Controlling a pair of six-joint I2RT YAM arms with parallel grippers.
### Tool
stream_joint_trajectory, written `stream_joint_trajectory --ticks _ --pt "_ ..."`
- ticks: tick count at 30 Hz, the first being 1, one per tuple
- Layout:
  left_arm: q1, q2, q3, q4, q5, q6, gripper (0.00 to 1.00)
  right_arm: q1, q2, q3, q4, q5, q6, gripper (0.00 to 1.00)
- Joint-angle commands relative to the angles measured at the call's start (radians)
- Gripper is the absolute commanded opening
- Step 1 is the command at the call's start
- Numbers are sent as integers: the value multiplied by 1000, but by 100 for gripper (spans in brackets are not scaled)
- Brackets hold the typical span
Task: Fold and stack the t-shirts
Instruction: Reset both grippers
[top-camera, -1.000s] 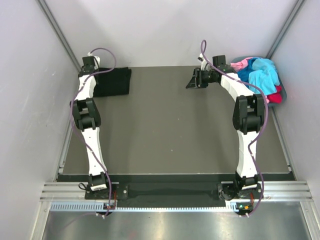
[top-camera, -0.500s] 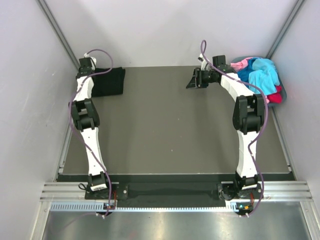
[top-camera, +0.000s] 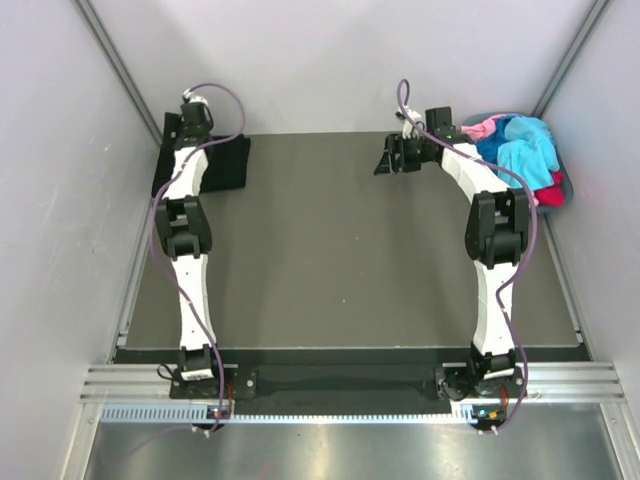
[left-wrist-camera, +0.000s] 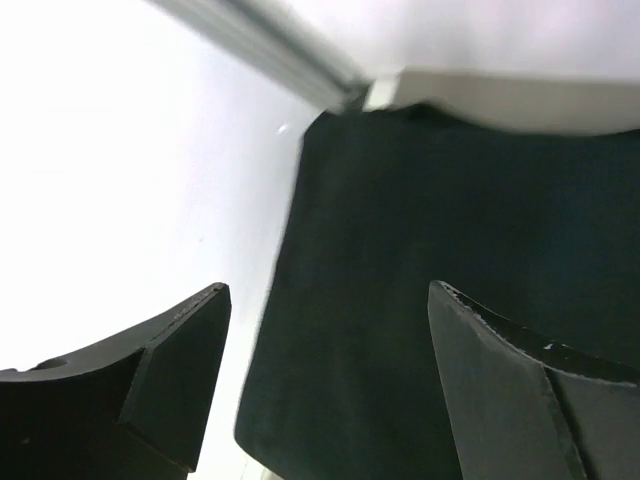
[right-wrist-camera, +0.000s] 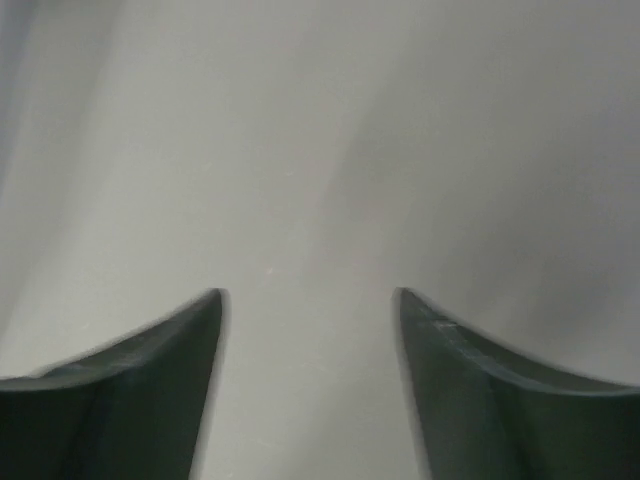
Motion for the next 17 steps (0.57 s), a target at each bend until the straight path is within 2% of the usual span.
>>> stream_joint_trajectory --ticks 1,2,4,5,6,7,8,10,11,13,17 --pt "-77 -135 36 76 -27 -31 85 0 -61 93 16 142 -73 75" --pt "-92 -152 -2 59 -7 -42 85 3 -63 97 25 173 -72 99" --pt "-150 -221 -60 28 84 -88 87 12 -69 97 27 298 -47 100" --pt "-166 -252 -142 -10 142 -108 87 24 -77 90 31 348 -35 100" --pt "-181 -326 -196 -15 218 -130 87 31 -86 71 34 407 1 100" --pt "-209 -406 -317 -3 363 -159 86 49 -101 66 22 505 15 99" --pt "-224 -440 -374 3 444 -167 86 55 -109 58 20 537 13 100" --pt "-278 -491 -480 8 518 -214 86 70 -141 8 30 615 11 100" --pt "-295 -511 -491 -25 576 -232 86 75 -153 -12 46 621 5 100" --pt "-339 -508 -478 -71 604 -313 86 78 -195 -89 80 638 12 99" --pt "-372 -502 -490 -124 691 -401 84 84 -225 -129 94 713 23 100"
